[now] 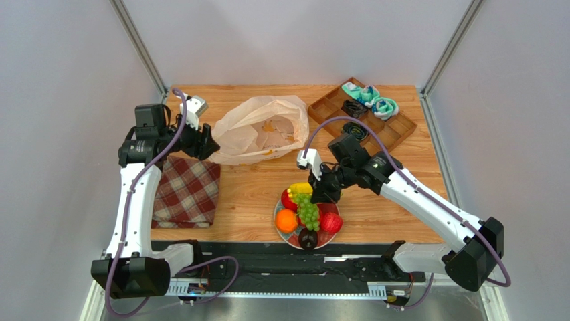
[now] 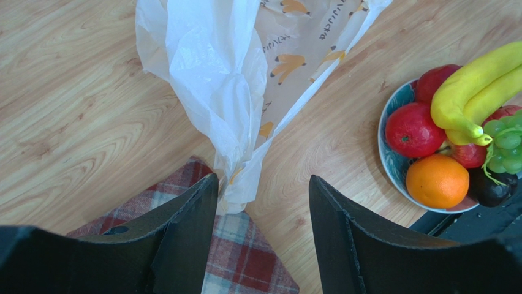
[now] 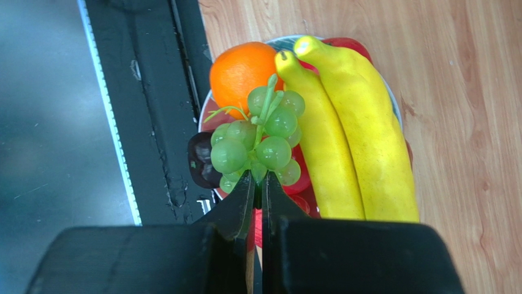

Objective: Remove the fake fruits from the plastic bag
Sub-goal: Place the fake fruit on the plate.

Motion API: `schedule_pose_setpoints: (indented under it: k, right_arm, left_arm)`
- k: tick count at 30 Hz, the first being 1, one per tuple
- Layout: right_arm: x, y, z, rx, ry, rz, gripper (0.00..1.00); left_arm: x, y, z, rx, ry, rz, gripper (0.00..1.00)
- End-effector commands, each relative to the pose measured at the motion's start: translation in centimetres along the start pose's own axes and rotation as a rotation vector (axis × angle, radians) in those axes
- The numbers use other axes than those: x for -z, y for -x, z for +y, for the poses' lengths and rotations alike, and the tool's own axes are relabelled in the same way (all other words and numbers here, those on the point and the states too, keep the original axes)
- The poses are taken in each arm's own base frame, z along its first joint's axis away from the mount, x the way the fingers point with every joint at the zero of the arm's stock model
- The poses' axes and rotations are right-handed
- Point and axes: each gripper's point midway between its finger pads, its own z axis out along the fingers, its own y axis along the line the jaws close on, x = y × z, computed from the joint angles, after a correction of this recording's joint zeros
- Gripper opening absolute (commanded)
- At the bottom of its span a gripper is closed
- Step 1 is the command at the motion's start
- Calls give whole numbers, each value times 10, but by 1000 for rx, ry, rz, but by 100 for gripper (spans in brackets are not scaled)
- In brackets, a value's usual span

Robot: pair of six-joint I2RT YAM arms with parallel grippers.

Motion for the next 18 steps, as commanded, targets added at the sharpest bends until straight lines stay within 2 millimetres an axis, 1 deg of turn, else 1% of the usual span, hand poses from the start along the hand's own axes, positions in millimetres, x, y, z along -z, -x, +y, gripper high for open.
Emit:
schedule_pose_setpoints:
  k: [1,3,4,5,7,8,9,11,12,14,15,16,17,18]
  right_arm:
    - [-4,6,-22,-31,-111,-26,14]
    - [-4,6,-30,-45,-152,-26,27]
    - [-4,7,-32,-47,-163,-27,39]
    - [-3,8,-34,-46,-177,-31,44]
    - [1,13,-36,-43,-191,-39,52]
    - [3,13,-36,-43,-200,-37,54]
    - [7,19,-37,-42,-208,-51,60]
    - [14,25,-38,-39,-231,-63,64]
    - [20,34,-39,-44,-247,-83,66]
    - [33,43,-42,-38,-293,-111,70]
    - [42,51,-44,-27,-315,-132,73]
    - [53,53,-50,-28,-367,-141,75]
    - [59,54,-55,-31,-403,-149,76]
    - [70,53,-66,-57,-479,-152,80]
  left_arm:
    - [2,7,-7,-3,-23,-32,64]
    - [2,7,-7,-6,-22,-35,64]
    - [2,6,-8,-1,-23,-32,64]
    - [2,5,-8,-4,-24,-33,64]
    - [3,5,-9,0,-24,-35,64]
    - [3,5,-9,-3,-24,-37,64]
    - [3,4,-9,2,-24,-36,64]
    - [3,4,-10,2,-24,-37,64]
    - [4,4,-10,2,-21,-37,64]
    - [5,5,-9,2,-10,-38,67]
    - [6,5,-8,4,-4,-36,70]
    - [7,6,-7,0,6,-35,75]
    - [10,7,-5,-3,26,-34,99]
    - [12,9,-4,-8,39,-36,99]
